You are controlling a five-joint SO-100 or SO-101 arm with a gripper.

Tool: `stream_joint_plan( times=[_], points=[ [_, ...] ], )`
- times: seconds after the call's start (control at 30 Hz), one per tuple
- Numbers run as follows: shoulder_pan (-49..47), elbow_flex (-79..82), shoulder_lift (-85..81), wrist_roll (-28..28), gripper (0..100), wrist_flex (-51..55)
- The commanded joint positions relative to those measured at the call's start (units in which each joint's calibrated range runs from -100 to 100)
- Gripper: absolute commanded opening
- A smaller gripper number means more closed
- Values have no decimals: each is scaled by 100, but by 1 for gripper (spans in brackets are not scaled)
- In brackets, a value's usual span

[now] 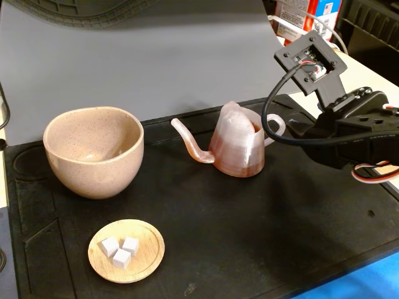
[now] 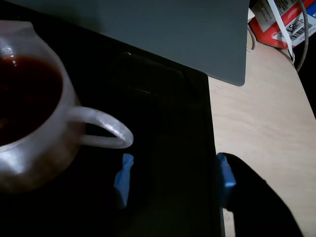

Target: Pick up a kettle and pour liquid into a cup.

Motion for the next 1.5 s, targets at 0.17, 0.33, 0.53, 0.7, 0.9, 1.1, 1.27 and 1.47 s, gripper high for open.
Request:
stream_joint_plan(
  times=[0.17,0.33,0.53,0.7,0.9,1.1,1.27,1.47],
  points=[
    [-186,-401,186,1,21,-34],
    [-224,-401,186,1,21,-25],
    [-224,-411,186,1,21,-25],
    [-224,-528,203,1,21,-25],
    [-231,-919,621,1,21,-86],
    [-231,-1082,681,1,21,-69],
    [-231,-1118,681,1,21,-69],
    [-201,-1118,681,184,21,-95]
  ],
)
